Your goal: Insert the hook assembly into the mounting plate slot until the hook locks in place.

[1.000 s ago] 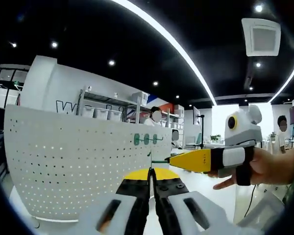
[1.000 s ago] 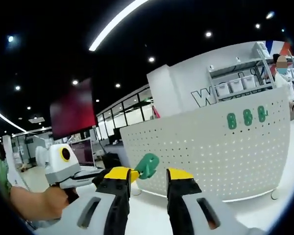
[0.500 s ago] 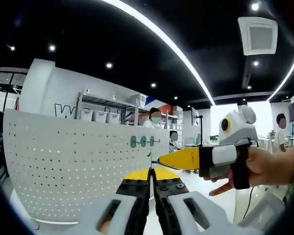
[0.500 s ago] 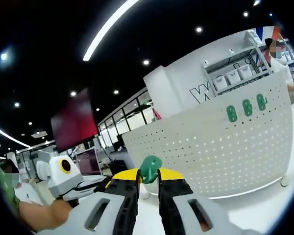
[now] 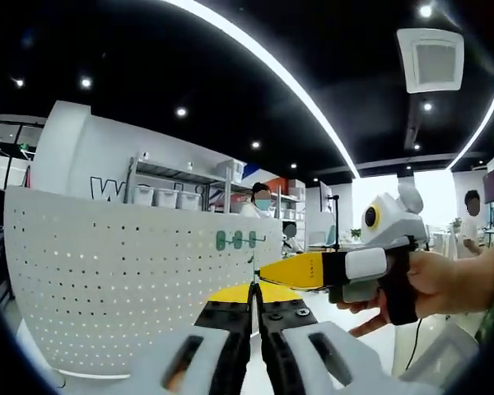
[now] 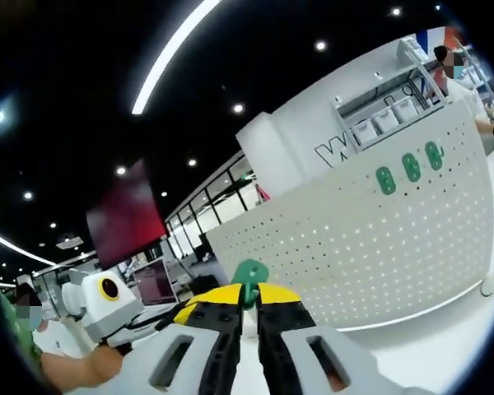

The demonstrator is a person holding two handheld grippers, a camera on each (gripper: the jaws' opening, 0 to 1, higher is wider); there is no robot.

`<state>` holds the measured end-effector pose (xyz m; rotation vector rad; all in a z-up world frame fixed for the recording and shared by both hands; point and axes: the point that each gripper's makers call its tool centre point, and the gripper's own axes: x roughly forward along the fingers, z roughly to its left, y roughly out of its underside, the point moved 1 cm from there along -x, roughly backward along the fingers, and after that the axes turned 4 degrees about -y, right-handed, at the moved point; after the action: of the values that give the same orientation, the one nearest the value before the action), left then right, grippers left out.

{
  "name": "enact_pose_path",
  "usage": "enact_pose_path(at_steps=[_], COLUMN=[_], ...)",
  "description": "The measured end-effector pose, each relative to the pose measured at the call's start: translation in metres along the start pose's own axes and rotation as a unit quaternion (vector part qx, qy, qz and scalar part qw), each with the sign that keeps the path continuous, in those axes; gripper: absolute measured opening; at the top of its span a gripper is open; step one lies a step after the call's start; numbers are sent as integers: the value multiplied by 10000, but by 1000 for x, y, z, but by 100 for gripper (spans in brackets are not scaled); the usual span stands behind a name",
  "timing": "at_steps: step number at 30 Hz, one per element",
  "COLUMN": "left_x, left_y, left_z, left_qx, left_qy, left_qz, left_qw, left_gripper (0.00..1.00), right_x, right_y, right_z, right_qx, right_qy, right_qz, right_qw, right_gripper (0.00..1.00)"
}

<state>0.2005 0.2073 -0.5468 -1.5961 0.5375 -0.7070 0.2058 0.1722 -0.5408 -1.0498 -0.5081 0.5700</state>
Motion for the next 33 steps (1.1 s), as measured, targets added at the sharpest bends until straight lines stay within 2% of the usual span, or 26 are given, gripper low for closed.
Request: enact_pose_path(at_steps=[16,33], left_x=[1,-1], left_y=[1,-3], left_z=[-4,-7], left_qx=[27,241], left_qy=[33,140], left_qz=[48,166], left_qw=[10000,9995], left_gripper=[2,3], right_x=[-2,-4], right_y=[-2,-3], right_z=[2,8], right_qx=[107,56], right_qy=[-65,-148], right_qz=[-27,-1], right_qw=[9999,9999], right_gripper=[2,1])
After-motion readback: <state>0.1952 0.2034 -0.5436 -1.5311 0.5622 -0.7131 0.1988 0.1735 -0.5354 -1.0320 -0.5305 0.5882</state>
